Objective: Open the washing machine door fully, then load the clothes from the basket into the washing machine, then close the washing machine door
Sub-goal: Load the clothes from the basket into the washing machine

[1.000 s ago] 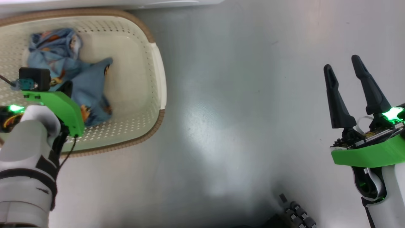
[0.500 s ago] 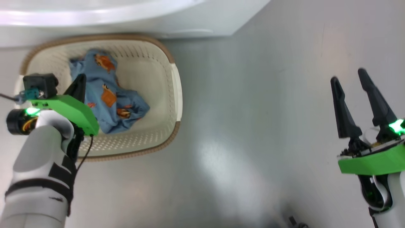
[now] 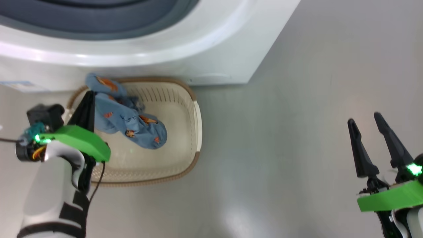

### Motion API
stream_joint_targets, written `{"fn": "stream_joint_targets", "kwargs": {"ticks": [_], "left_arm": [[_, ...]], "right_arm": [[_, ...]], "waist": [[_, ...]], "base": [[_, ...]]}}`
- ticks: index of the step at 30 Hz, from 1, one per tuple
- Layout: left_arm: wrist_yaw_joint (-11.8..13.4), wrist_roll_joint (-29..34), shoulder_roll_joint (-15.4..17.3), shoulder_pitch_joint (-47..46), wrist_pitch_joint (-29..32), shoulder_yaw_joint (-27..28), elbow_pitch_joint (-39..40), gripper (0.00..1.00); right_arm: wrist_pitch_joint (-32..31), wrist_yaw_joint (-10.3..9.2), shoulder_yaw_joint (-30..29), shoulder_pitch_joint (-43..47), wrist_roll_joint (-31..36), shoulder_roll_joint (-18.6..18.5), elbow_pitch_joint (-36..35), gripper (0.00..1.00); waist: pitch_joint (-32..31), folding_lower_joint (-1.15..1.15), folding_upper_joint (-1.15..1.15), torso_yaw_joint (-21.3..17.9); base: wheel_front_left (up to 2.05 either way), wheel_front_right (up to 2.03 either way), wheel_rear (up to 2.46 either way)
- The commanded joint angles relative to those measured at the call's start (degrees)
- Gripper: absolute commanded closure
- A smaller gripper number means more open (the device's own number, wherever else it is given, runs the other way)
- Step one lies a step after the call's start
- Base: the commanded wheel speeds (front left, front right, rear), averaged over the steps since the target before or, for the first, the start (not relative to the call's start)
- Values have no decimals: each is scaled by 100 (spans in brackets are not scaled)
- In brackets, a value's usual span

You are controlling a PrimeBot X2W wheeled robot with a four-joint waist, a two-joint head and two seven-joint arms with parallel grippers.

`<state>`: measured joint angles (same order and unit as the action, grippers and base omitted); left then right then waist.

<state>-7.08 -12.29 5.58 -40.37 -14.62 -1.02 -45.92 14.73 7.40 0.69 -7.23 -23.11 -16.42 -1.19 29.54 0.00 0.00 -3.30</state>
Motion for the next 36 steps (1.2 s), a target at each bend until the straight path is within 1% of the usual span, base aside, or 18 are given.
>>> {"fn": "stream_joint_targets", "kwargs": {"ticks": [1, 8, 16, 17, 22, 28, 32, 36], "left_arm": [[-17, 63, 143, 273, -37, 192, 292, 100], [-31, 172, 77, 1004, -38, 373, 1078, 100], [-37, 264, -24, 1892, -38, 578, 2011, 100], [-37, 264, -24, 1892, -38, 578, 2011, 100], [-38, 253, -112, 2533, -38, 787, 2574, 100], [4, 208, -217, 3195, -38, 980, 3211, 100], [28, 162, -250, 3415, -38, 992, 3426, 100], [39, 113, -263, 3444, -38, 938, 3515, 100]], "right_arm": [[27, 9, 33, 233, 74, -63, -87, 0], [27, 9, -76, 600, 103, 21, -1, 0], [27, 9, -189, 970, 141, 66, 30, 0], [27, 9, -189, 970, 141, 66, 30, 0], [27, 9, -258, 1168, 159, 109, 44, 0], [27, 9, -340, 1343, 171, 169, 29, 0], [27, 9, -364, 1406, 178, 192, 15, 0], [27, 9, -361, 1421, 183, 210, 8, 0]], "waist": [[-540, 0, 0, 75], [-1112, 0, 0, 67], [-1587, 0, 0, 53], [-1587, 0, 0, 53], [-1819, 0, 0, 19], [-1957, 0, 0, -17], [-1989, 0, 0, -32], [-1979, 0, 0, -54]], "base": [[0, 0, 0], [0, 0, 0], [0, 0, 0], [0, 0, 0], [0, 0, 0], [0, 0, 0], [0, 0, 0], [0, 0, 0]]}}
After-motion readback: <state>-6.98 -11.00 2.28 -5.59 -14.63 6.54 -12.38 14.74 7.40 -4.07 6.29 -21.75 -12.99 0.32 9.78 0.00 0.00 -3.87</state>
